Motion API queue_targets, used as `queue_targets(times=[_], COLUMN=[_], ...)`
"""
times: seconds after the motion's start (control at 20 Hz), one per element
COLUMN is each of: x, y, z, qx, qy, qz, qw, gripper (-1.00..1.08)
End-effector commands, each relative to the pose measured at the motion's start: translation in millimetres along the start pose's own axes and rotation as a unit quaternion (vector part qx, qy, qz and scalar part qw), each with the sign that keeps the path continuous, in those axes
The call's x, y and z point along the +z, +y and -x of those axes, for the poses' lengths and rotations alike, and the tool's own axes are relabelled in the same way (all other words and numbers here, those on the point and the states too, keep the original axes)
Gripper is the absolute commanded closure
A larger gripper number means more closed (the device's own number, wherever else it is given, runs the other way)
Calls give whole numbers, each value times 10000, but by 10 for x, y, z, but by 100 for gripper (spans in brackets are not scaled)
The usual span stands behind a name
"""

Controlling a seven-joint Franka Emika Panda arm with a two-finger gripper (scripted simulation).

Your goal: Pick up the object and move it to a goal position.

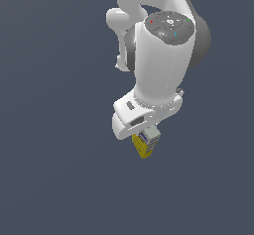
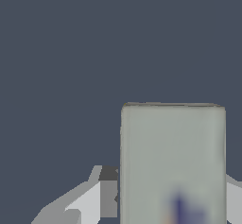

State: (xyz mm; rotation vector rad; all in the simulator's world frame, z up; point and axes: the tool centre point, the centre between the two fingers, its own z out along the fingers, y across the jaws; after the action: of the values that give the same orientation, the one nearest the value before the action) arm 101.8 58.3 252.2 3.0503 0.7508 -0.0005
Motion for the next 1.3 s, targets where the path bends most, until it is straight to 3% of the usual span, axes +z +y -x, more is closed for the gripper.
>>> queue_targets(times=[0.0, 0.6, 1.25], x=[-208, -991, -1353], y=[-135, -630, -853], z=[-84, -434, -614], qx=[1, 4, 4], qy=[-1, 1, 1], qz=[0, -1, -1], qw=[10000, 10000, 10000], gripper=[108, 108, 108])
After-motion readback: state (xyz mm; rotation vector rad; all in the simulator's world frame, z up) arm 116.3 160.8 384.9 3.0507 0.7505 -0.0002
